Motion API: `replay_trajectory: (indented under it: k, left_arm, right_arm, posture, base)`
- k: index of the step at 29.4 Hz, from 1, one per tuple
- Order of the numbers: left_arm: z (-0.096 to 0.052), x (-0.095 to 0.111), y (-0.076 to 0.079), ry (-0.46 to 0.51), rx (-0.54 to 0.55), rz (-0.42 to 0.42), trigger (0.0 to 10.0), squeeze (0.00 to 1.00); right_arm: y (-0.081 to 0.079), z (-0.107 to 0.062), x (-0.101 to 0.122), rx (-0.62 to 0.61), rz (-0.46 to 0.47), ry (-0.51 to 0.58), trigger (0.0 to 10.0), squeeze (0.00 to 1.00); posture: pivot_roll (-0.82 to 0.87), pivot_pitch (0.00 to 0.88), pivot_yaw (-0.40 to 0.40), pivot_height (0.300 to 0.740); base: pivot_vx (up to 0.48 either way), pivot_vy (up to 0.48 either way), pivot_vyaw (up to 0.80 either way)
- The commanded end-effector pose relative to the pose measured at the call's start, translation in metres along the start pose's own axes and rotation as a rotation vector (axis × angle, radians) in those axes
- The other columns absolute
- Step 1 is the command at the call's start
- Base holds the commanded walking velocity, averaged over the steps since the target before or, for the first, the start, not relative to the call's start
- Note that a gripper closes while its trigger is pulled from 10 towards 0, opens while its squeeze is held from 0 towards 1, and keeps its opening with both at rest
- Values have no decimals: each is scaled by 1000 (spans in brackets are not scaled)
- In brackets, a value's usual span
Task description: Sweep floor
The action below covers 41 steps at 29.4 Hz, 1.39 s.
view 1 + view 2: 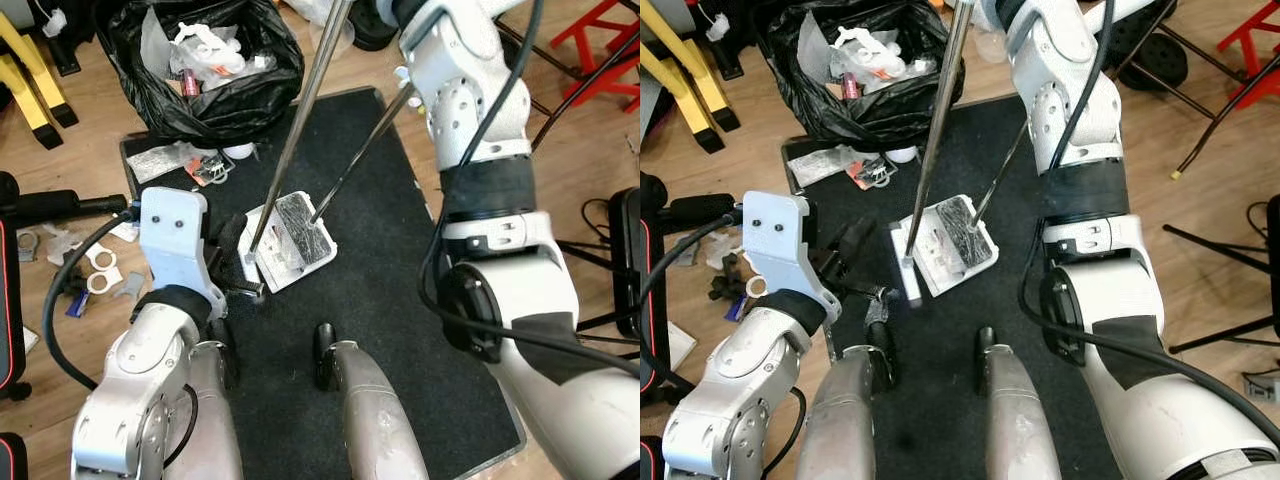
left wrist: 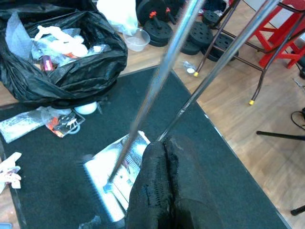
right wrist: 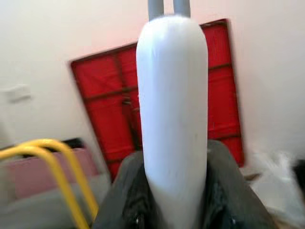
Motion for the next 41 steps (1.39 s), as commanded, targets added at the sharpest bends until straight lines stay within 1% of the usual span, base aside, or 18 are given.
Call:
replay_trajectory:
  k: [1,2,3,5,10,13,15,17,20,21,22,23,24,25,27,29,34,41]
  left_arm:
    - [-1,-7,3,-22,-14,-6,10000,0]
    - [0,-8,3,-23,-12,-5,10000,0]
    - [0,-8,3,-23,-12,-5,10000,0]
    - [2,-10,1,-27,-3,-7,10000,0]
    - [3,-11,0,-27,1,-9,10000,0]
    - [5,-13,-1,-22,0,-15,10000,0]
    - [5,-13,-1,-22,0,-15,10000,0]
    - [9,-17,-1,-25,-9,-12,10000,0]
    - [9,-17,-1,-25,-9,-12,10000,0]
    - [9,-19,-1,-28,-14,-9,10000,0]
    - [11,-21,-1,-31,-16,-3,10000,0]
    - [11,-21,-1,-31,-16,-3,10000,0]
    - [12,-23,-1,-33,-17,2,10000,0]
    - [12,-23,-1,-33,-17,2,10000,0]
    - [14,-25,-3,-26,-9,22,10000,0]
    - [14,-25,-3,-26,-9,22,10000,0]
    - [22,-24,-5,-6,1,46,10000,0]
    - [26,-25,-2,8,-16,76,10000,0]
  right_arm:
    - [-17,-7,6,107,11,64,10000,0]
    - [-22,-17,-4,147,15,29,10000,0]
    - [-22,-17,-4,147,15,29,10000,0]
    - [-29,-37,-14,207,74,4,10000,0]
    - [-31,-44,-16,231,95,-12,10000,0]
    - [-34,-55,-15,272,66,-45,10000,0]
    - [-34,-55,-15,272,66,-45,10000,0]
    - [-36,-65,-22,297,7,-126,10000,0]
    - [-36,-65,-22,297,7,-126,10000,0]
    - [-40,-72,-28,333,-8,-167,10000,0]
    - [-42,-84,-41,369,-75,-231,10000,0]
    - [-42,-84,-41,369,-75,-231,10000,0]
    - [-43,-92,-49,395,-118,-272,10000,0]
    - [-43,-92,-49,395,-118,-272,10000,0]
    - [-36,-105,-60,368,-191,-331,10000,0]
    - [-36,-105,-60,368,-191,-331,10000,0]
    - [-28,-116,-56,368,-211,-365,10000,0]
    - [-25,-119,-53,370,-208,-368,10000,0]
  posture:
    - [-109,376,-183,740]
    - [-103,366,-183,740]
    - [-103,366,-183,740]
    - [-100,354,-181,740]
    - [-100,354,-181,740]
    - [-96,321,-170,740]
    - [-96,321,-170,740]
    - [-92,294,-165,740]
    - [-92,294,-165,740]
    - [-88,274,-162,740]
    - [-86,265,-161,740]
    - [-86,265,-161,740]
    - [-87,259,-161,740]
    - [-87,259,-161,740]
    - [-83,241,-159,740]
    - [-83,241,-159,740]
    - [-88,204,-147,740]
    - [-85,179,-141,740]
  base:
    - [0,0,0]
    - [0,0,0]
    - [0,0,0]
    - [0,0,0]
    - [0,0,0]
    - [139,0,794]
    - [416,0,781]
    - [407,0,400]
    - [398,0,800]
    - [371,0,0]
    - [360,0,800]
    - [360,0,800]
    - [326,0,0]
    - [326,0,0]
    - [283,0,0]
    - [240,0,0]
    - [0,0,221]
    - [0,0,0]
Point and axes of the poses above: a point about 5 cm out from each wrist's last joint towards the gripper, its own z axis pointing out of the wrist towards the gripper, its own x axis along the axis of the wrist's last joint, y = z × x, the point moved 1 cm from there along z, pointing out of the wrist towards the gripper, and after that the axes turned 8 degrees about z, right-handed, at the moved point
